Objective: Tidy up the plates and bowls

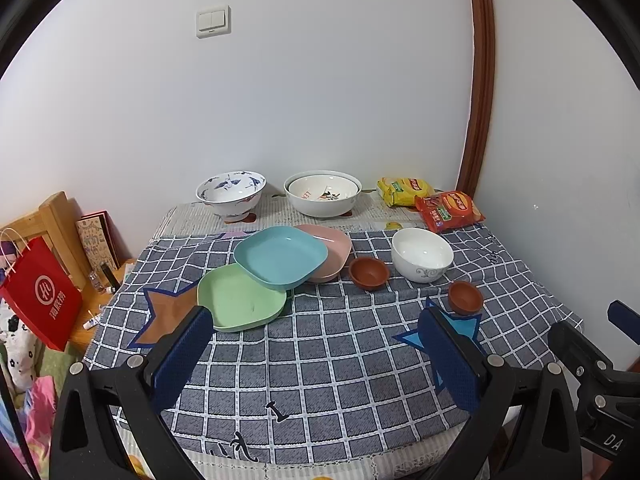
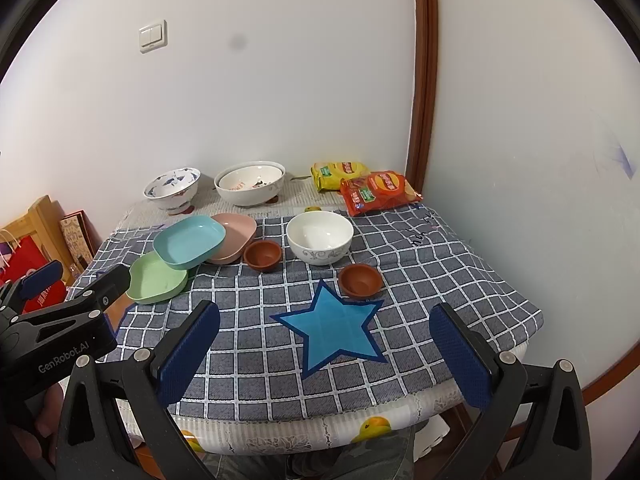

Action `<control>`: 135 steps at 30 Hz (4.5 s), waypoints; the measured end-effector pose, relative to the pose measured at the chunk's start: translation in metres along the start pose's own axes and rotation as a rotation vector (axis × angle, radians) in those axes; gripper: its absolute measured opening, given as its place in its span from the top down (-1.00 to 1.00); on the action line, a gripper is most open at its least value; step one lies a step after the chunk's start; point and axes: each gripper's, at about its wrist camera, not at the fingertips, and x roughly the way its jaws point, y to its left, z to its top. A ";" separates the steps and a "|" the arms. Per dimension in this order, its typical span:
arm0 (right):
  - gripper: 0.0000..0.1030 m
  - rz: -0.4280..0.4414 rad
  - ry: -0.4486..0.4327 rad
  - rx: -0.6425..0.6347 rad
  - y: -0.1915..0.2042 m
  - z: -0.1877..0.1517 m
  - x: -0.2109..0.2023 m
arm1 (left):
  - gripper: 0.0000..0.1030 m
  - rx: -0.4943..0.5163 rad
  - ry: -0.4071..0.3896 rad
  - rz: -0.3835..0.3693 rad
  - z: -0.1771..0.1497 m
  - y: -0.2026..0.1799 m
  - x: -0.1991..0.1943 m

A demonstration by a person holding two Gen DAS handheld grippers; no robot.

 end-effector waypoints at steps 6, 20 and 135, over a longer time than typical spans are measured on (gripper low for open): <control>-1.00 -0.002 0.009 -0.001 -0.003 0.002 0.005 | -0.99 0.005 0.011 -0.005 -0.002 -0.001 0.007; -0.99 0.054 0.042 0.014 -0.006 0.011 0.035 | -0.99 0.008 0.051 -0.012 0.008 0.000 0.042; 0.78 0.395 0.264 0.022 0.135 0.053 0.236 | 0.68 -0.132 0.201 -0.059 0.037 0.116 0.190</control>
